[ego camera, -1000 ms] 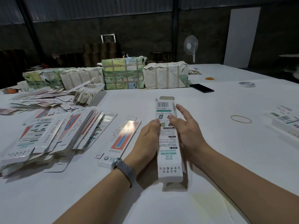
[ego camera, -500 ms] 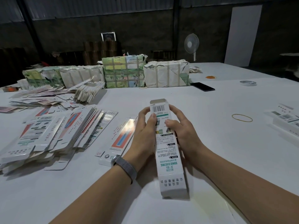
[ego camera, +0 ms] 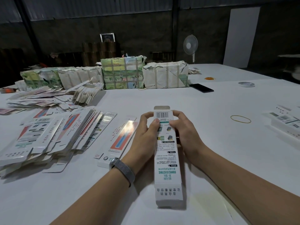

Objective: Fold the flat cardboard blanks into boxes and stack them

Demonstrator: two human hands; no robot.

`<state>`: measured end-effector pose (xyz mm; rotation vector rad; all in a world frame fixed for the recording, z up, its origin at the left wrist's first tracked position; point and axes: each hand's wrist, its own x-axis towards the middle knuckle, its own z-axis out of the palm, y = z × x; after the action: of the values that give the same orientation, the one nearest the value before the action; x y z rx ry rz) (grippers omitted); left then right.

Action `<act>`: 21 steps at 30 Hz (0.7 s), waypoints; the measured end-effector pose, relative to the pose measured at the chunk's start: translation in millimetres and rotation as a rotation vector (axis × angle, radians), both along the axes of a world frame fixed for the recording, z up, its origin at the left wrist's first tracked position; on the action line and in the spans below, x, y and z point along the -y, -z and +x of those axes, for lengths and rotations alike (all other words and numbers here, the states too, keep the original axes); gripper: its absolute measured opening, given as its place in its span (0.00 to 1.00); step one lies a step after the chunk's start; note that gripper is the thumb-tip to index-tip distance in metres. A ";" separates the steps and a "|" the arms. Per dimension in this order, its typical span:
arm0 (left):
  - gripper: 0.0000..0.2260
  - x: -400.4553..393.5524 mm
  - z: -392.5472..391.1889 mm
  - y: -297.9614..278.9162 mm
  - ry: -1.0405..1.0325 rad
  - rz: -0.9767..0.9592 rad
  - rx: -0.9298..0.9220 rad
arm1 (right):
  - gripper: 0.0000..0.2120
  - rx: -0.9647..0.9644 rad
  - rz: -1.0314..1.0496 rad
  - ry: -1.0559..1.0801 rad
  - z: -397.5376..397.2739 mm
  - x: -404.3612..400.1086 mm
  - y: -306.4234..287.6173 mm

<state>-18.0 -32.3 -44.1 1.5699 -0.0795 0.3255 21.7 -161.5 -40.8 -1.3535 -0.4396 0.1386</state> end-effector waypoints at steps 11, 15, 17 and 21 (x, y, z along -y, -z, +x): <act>0.06 5.3 -5.5 -2.3 0.069 0.010 -0.046 | 0.14 0.079 0.097 0.189 6.3 1.8 0.7; 0.08 6.2 -6.0 2.1 0.027 0.010 -0.024 | 0.17 0.071 0.135 0.160 7.2 2.3 1.0; 0.10 5.9 -4.3 4.2 0.014 -0.003 -0.017 | 0.16 0.079 0.134 0.170 7.7 2.0 0.7; 0.08 5.3 0.2 5.3 0.051 -0.021 -0.009 | 0.14 0.115 0.085 0.195 9.0 1.8 1.1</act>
<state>-17.9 -37.6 -49.4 1.5453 -0.1091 0.2784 30.7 -163.2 -41.9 -1.3165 -0.4025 -0.1183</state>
